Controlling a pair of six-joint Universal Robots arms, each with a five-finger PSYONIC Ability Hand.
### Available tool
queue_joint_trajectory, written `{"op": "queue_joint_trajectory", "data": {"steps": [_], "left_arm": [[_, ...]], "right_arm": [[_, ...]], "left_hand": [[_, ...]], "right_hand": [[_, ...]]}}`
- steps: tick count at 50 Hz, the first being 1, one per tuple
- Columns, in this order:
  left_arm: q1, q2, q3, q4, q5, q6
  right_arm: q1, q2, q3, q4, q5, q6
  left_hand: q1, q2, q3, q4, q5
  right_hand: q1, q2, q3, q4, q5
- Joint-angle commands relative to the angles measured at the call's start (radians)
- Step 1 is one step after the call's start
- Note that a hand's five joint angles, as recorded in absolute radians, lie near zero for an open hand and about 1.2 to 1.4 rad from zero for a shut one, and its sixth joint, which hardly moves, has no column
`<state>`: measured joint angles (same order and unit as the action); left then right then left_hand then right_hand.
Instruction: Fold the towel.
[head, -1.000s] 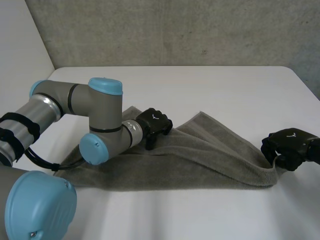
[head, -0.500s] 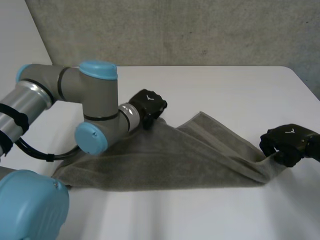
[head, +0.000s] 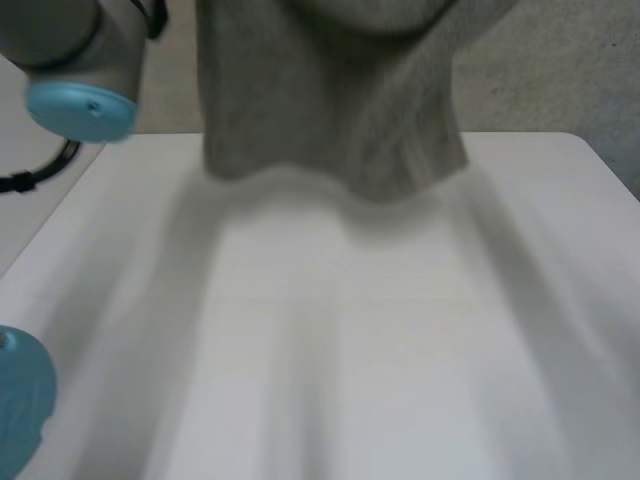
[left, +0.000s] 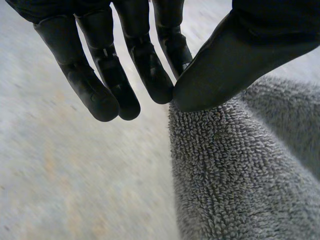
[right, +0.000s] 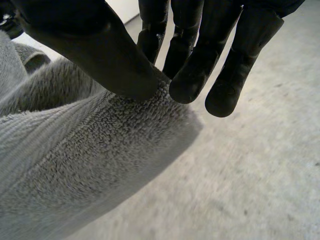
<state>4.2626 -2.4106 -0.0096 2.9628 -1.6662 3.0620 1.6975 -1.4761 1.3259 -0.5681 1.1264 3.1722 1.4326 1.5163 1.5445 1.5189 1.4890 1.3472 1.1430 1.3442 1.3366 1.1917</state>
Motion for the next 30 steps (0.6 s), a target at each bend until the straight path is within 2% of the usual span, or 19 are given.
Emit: {"op": "queue_joint_trajectory", "data": {"steps": [1,5,8,10,11,13,14,16,17,18,19,21,22,24,27,30], "left_arm": [[0.057,0.002,-0.041,-0.098,0.045,0.070],[0.069,-0.022,-0.205,-0.266,0.109,0.147],[0.072,-0.025,-0.286,-0.291,0.120,0.158],[0.089,-0.016,-0.488,-0.291,0.129,0.178],[0.089,-0.016,-0.489,-0.291,0.129,0.178],[0.101,0.020,-0.689,-0.224,0.135,0.236],[0.102,0.021,-0.690,-0.223,0.135,0.236],[0.106,0.103,-0.894,-0.096,0.135,0.320],[0.106,0.104,-0.895,-0.096,0.135,0.320],[0.108,0.146,-0.991,-0.026,0.138,0.361],[0.108,0.146,-0.992,-0.025,0.138,0.362],[0.121,0.230,-1.155,0.112,0.155,0.424],[0.121,0.231,-1.156,0.113,0.155,0.425],[0.128,0.301,-1.283,0.204,0.186,0.458],[0.128,0.329,-1.340,0.234,0.201,0.463],[0.141,0.422,-1.492,0.272,0.233,0.466]], "right_arm": [[-0.003,0.071,-0.134,0.325,-0.083,-0.058],[0.007,0.129,-0.148,0.471,-0.164,-0.194],[0.011,0.152,-0.146,0.524,-0.177,-0.239],[0.030,0.224,-0.145,0.633,-0.178,-0.343],[0.030,0.224,-0.145,0.634,-0.178,-0.344],[0.048,0.295,-0.136,0.749,-0.175,-0.473],[0.048,0.295,-0.136,0.749,-0.175,-0.474],[0.062,0.342,-0.113,0.841,-0.154,-0.622],[0.062,0.343,-0.113,0.841,-0.154,-0.623],[0.068,0.358,-0.096,0.872,-0.145,-0.679],[0.068,0.358,-0.096,0.872,-0.145,-0.679],[0.068,0.366,-0.065,0.887,-0.105,-0.735],[0.068,0.366,-0.065,0.887,-0.105,-0.735],[0.068,0.366,-0.031,0.887,-0.091,-0.736],[0.065,0.366,-0.013,0.886,-0.091,-0.738],[0.057,0.343,0.053,0.886,-0.092,-0.749]], "left_hand": [[-0.036,-0.120,-0.148,-0.123,-0.267],[-0.036,-0.120,-0.148,-0.123,-0.267],[-0.036,-0.120,-0.148,-0.123,-0.267],[-0.036,-0.120,-0.148,-0.123,-0.267],[-0.036,-0.120,-0.148,-0.123,-0.267],[-0.036,-0.120,-0.148,-0.123,-0.267],[-0.036,-0.120,-0.148,-0.123,-0.267],[-0.036,-0.120,-0.148,-0.123,-0.267],[-0.036,-0.120,-0.148,-0.123,-0.267],[-0.036,-0.120,-0.148,-0.123,-0.267],[-0.036,-0.120,-0.148,-0.123,-0.267],[-0.036,-0.120,-0.148,-0.123,-0.267],[-0.036,-0.120,-0.148,-0.123,-0.267],[-0.036,-0.120,-0.148,-0.123,-0.267],[-0.036,-0.120,-0.148,-0.123,-0.267],[-0.036,-0.120,-0.148,-0.123,-0.267]], "right_hand": [[0.049,0.253,0.052,0.060,0.030],[0.049,0.253,0.052,0.060,0.030],[0.049,0.253,0.052,0.060,0.030],[0.049,0.253,0.052,0.060,0.030],[0.049,0.253,0.052,0.060,0.030],[0.049,0.253,0.052,0.060,0.030],[0.049,0.253,0.052,0.060,0.030],[0.049,0.253,0.052,0.060,0.030],[0.049,0.253,0.052,0.060,0.030],[0.049,0.253,0.052,0.060,0.030],[0.049,0.253,0.052,0.060,0.030],[0.049,0.253,0.052,0.060,0.030],[0.049,0.253,0.052,0.060,0.030],[0.049,0.253,0.052,0.060,0.030],[0.049,0.253,0.052,0.060,0.030],[0.049,0.253,0.052,0.060,0.030]]}}
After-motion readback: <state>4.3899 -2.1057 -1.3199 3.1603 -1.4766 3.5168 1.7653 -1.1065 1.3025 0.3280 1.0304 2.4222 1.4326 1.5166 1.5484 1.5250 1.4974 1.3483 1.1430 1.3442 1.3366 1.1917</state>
